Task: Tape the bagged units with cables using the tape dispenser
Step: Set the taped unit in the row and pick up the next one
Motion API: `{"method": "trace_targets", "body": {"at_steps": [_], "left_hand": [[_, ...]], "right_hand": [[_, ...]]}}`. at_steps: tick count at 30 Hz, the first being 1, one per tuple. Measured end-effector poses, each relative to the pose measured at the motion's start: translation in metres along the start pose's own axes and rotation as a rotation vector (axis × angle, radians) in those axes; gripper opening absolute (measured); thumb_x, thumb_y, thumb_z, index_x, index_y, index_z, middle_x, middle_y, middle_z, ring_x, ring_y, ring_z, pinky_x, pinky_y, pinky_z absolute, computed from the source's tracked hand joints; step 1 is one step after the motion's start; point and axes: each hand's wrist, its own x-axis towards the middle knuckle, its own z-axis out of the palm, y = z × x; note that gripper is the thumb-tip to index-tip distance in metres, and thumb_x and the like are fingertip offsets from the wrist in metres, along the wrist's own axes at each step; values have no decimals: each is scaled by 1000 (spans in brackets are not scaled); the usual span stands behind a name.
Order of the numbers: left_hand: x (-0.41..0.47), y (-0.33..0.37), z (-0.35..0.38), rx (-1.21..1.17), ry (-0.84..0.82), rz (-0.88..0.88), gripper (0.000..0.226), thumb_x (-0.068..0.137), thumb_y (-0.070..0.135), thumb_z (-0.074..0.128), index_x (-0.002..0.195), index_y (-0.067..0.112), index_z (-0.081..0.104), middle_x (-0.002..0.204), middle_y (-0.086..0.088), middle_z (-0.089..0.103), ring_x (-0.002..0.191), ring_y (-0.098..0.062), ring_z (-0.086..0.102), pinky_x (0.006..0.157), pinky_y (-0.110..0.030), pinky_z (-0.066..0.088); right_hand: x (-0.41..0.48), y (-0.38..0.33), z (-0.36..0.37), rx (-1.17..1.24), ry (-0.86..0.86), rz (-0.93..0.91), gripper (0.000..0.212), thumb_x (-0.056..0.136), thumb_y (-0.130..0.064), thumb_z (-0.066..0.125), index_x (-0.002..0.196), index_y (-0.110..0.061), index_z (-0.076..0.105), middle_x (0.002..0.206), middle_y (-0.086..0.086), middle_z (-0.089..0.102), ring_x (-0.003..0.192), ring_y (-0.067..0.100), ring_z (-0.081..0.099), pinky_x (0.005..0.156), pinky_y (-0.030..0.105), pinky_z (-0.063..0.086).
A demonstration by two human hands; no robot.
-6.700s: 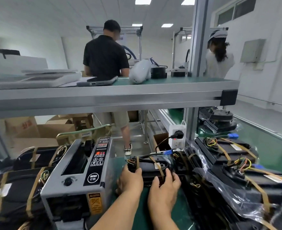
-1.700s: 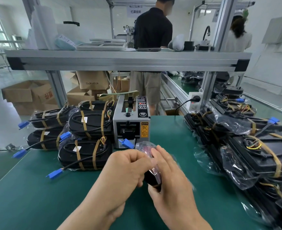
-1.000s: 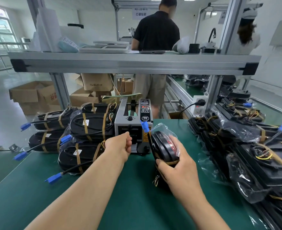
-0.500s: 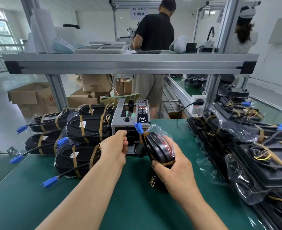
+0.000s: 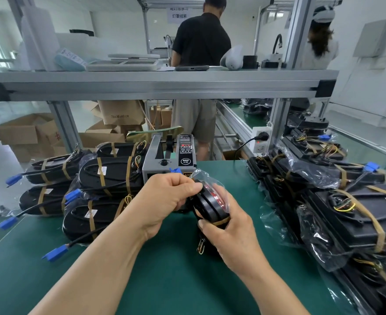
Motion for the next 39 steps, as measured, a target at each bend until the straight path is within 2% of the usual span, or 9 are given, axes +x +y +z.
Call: {"method": "trace_targets", "body": {"at_steps": [5, 15, 19, 23, 27, 31, 34, 36, 39], "left_hand": [[13, 9, -1, -3, -45, -40, 15, 90, 9, 68, 75, 8, 65, 46, 9, 57, 37, 0, 48, 40, -10, 37], [21, 9, -3, 33, -51, -76, 16, 90, 7, 68, 74, 6, 65, 48, 5, 58, 36, -3, 46, 39, -13, 36], [22, 8, -3, 54, -40, -74, 18, 89, 7, 68, 72, 8, 64, 46, 6, 53, 39, -5, 40, 40, -15, 33], [21, 6, -2, 10, -46, -73, 21, 90, 4, 68, 70, 7, 62, 46, 5, 57, 35, -4, 46, 38, -13, 36], [22, 0, -3, -12, -47, -82, 15, 90, 9, 68, 75, 8, 63, 52, 5, 54, 40, -4, 39, 43, -15, 36], [23, -2, -5, -59, -55, -105, 9, 90, 11, 66, 81, 10, 64, 70, -4, 42, 50, -8, 33, 51, -18, 34], [23, -1, -7, -67, -47, -79, 17, 90, 12, 68, 73, 14, 68, 74, -8, 50, 56, -9, 39, 58, -21, 36], [22, 2, -7, -49, -62, -56, 17, 90, 12, 68, 73, 14, 70, 72, -7, 56, 58, -10, 42, 60, -22, 38], [20, 5, -6, -39, -90, -39, 20, 90, 13, 67, 71, 17, 70, 64, 0, 55, 53, -7, 43, 58, -20, 41]], "right_hand": [[0, -1, 0, 5, -3, 2, 77, 77, -3, 71, 116, -66, 52, 105, -22, 70, 97, 1, 65, 77, 6, 45], [-1, 2, 0, 23, -20, 42, 71, 77, -3, 72, 128, -50, 56, 109, -22, 70, 101, 0, 64, 81, 6, 45], [-1, 2, -1, 16, -28, 51, 70, 78, -4, 72, 130, -48, 55, 107, -21, 70, 99, 1, 63, 80, 7, 44], [-1, 2, 0, 12, -25, 47, 71, 78, -6, 72, 128, -52, 54, 107, -21, 70, 98, 1, 63, 80, 9, 45], [0, 3, 0, -6, -15, 29, 74, 76, -7, 72, 123, -61, 52, 107, -22, 69, 98, 3, 63, 79, 10, 46], [0, 5, 0, -15, -10, 19, 74, 76, -7, 72, 126, -58, 52, 110, -22, 69, 101, 3, 64, 83, 14, 49], [0, 6, 1, -10, -12, 27, 73, 76, -8, 72, 131, -52, 52, 116, -21, 68, 107, 2, 63, 90, 19, 49], [0, 7, 1, -8, -14, 28, 73, 77, -9, 72, 132, -50, 52, 116, -20, 68, 107, 3, 63, 91, 21, 50], [0, 8, 1, -17, -19, 23, 72, 77, -9, 72, 131, -52, 52, 114, -20, 68, 103, 3, 64, 87, 18, 50]]}}
